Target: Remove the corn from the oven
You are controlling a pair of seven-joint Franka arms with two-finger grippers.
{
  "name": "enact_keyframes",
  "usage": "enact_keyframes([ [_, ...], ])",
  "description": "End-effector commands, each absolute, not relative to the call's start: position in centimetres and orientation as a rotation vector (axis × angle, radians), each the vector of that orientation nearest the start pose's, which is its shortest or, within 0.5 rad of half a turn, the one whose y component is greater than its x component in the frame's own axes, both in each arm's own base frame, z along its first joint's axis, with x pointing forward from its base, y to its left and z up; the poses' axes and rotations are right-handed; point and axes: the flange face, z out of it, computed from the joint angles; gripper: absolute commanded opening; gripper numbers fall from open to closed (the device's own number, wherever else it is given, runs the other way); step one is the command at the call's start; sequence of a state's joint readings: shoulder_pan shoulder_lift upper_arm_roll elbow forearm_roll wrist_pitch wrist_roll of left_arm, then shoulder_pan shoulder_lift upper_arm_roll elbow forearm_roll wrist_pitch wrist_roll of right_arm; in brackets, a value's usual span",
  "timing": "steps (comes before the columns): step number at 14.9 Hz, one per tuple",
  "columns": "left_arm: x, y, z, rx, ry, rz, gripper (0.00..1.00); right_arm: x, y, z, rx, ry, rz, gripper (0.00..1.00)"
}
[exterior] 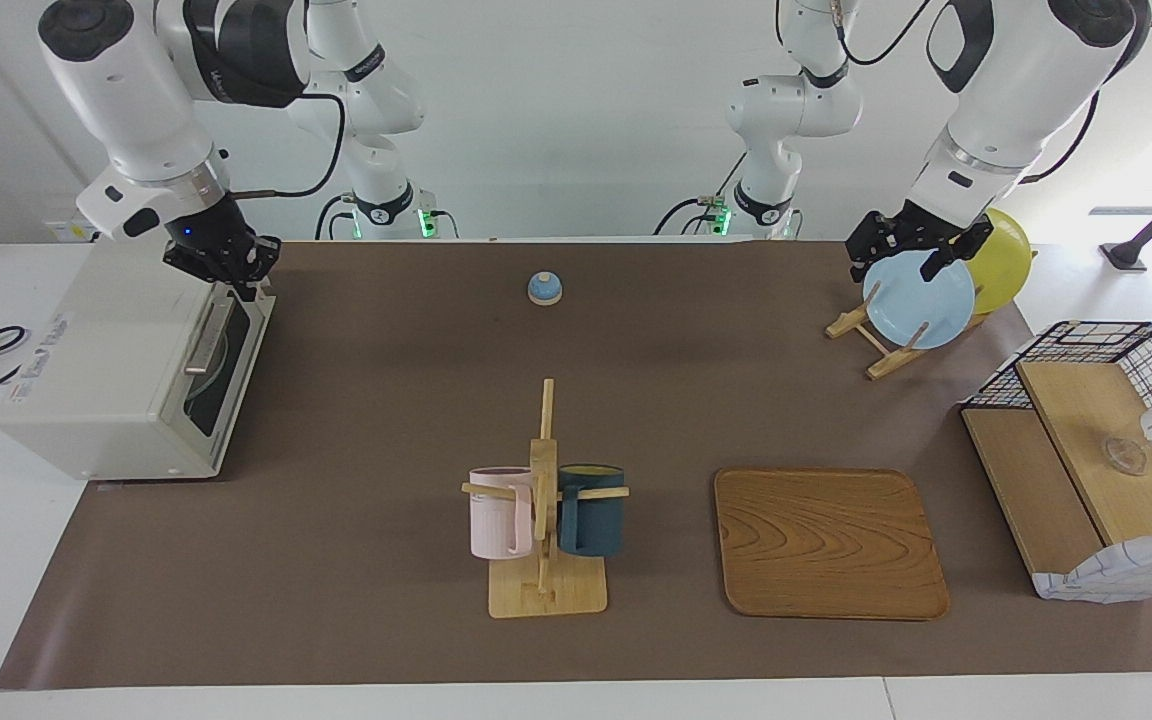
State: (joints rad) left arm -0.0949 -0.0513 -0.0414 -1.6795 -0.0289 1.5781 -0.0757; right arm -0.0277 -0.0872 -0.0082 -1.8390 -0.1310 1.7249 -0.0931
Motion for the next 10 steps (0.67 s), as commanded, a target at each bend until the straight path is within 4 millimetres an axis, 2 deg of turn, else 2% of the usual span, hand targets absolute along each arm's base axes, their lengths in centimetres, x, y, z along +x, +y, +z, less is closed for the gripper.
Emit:
enact_keyframes([
  [1,52.7,-7.2,60.6,-3.148,0.086,0.065,1.00,51.7,-4.0,55.0,-3.342,-0.187,-0.010,0.00],
  [6,52.7,-7.2,60.7,-3.148,0.088,0.062,1.00,51.8,-5.0,51.5,-3.353,0.067,0.040,0.00],
  [10,52.7,-7.2,60.7,-3.148,0.088,0.062,1.00,52.0,-7.4,49.3,-3.350,0.148,0.106,0.00],
])
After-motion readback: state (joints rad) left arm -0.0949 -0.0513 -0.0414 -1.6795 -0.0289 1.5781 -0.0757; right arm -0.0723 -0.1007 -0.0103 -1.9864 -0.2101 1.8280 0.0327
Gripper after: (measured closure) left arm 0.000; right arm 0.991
